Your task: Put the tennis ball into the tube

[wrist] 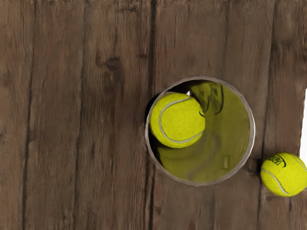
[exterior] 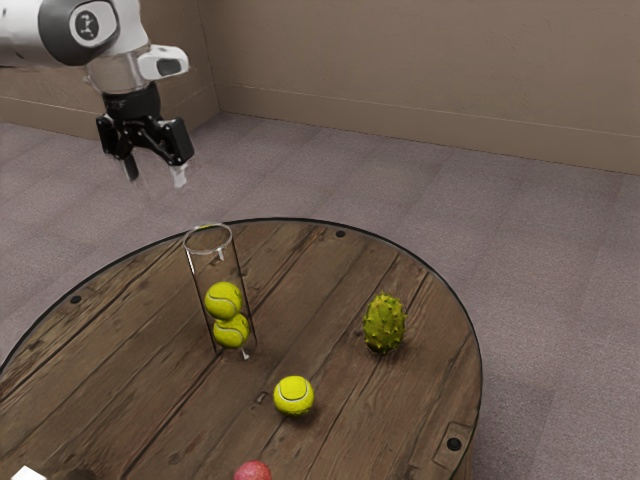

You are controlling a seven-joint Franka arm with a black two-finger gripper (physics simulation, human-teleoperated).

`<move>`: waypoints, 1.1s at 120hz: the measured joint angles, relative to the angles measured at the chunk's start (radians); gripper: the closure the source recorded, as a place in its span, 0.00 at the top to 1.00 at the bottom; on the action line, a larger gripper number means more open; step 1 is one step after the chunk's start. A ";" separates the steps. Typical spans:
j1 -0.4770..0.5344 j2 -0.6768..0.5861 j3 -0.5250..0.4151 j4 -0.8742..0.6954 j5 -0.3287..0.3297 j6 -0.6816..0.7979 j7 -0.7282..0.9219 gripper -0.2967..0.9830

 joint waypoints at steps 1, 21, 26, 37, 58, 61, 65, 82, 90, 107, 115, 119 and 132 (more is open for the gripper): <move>0.002 -0.001 0.000 0.001 0.000 0.000 0.001 0.77; -0.001 -0.063 -0.025 -0.069 0.002 0.020 0.009 0.77; -0.018 -0.102 -0.041 -0.130 -0.001 0.036 0.006 0.77; -0.034 -0.151 -0.096 -0.240 -0.016 0.088 -0.010 0.77; -0.128 -0.069 -0.170 -0.285 -0.026 0.224 -0.047 0.77; -0.148 -0.052 -0.172 -0.285 -0.026 0.245 -0.052 0.77; -0.170 -0.033 -0.173 -0.284 -0.024 0.271 -0.058 0.77; -0.260 0.085 -0.176 -0.265 0.019 0.362 -0.090 0.77; -0.290 0.155 -0.175 -0.264 0.034 0.412 -0.107 0.77; -0.281 0.210 -0.165 -0.338 0.049 0.525 -0.150 0.77; -0.295 0.189 -0.164 -0.433 0.050 0.572 -0.181 0.77; -0.304 0.183 -0.164 -0.470 0.050 0.594 -0.199 0.77; -0.311 0.167 -0.166 -0.554 0.050 0.648 -0.272 0.77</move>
